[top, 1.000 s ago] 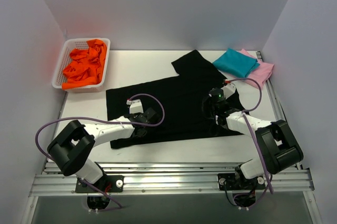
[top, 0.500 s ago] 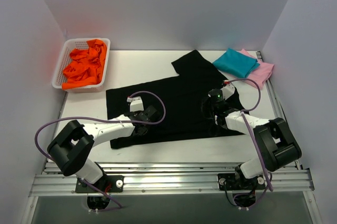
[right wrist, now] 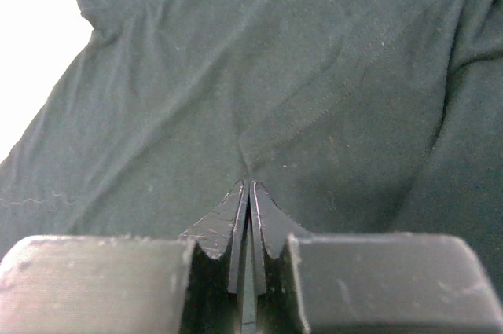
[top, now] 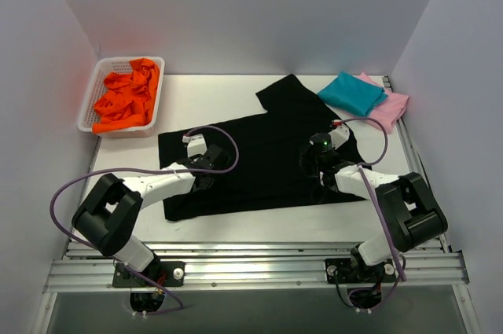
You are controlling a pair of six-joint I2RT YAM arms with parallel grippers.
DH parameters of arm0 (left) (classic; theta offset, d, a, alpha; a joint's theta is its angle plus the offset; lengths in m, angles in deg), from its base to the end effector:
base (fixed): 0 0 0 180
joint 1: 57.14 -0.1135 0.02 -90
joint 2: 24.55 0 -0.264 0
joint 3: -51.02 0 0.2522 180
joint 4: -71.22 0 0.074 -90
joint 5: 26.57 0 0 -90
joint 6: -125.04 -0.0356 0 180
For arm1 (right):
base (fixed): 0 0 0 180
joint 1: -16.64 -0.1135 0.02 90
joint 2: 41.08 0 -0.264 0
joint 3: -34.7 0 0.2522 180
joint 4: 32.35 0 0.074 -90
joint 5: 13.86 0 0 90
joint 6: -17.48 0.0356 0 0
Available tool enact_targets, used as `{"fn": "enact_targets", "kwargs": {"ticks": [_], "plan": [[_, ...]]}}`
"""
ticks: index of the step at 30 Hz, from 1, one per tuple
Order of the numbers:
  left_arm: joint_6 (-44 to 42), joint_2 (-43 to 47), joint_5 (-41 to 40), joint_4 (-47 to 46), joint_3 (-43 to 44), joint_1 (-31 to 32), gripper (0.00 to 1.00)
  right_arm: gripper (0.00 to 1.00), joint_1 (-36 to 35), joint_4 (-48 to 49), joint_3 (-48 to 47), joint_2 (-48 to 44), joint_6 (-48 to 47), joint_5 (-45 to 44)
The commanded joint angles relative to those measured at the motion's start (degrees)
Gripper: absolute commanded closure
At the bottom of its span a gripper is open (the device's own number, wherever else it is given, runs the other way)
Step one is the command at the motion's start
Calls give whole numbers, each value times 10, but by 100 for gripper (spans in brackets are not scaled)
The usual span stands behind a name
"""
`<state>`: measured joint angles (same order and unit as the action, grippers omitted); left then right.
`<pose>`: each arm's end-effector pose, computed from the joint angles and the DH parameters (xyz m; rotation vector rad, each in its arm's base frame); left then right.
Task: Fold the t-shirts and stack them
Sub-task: Fold the tshirt
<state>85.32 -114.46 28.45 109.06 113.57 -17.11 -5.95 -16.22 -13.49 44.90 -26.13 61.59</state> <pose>0.2328 -0.1689 0.1679 -0.3816 2.3854 0.1598 0.2819 0.1076 0.1823 0.5730 1.8914 0.5497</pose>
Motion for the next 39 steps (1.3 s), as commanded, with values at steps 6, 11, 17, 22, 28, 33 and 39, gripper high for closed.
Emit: {"fn": "enact_targets", "kwargs": {"ticks": [6,11,17,22,28,33,39], "plan": [[-40,53,9,-2,41,-81,98,100,-3,31,2,32,4,-1],[-51,64,4,7,58,-135,98,100,-3,32,1,37,2,1],[-58,48,15,2,68,-188,98,100,-3,32,1,38,1,0],[-39,42,8,18,59,-208,98,100,-2,32,0,47,0,0],[-27,47,23,19,32,-239,98,100,-2,34,-3,55,1,4],[-17,90,25,33,3,-257,98,100,-2,33,-3,54,1,2],[-23,163,2,45,-34,-296,80,100,-3,39,-5,67,3,5]]}}
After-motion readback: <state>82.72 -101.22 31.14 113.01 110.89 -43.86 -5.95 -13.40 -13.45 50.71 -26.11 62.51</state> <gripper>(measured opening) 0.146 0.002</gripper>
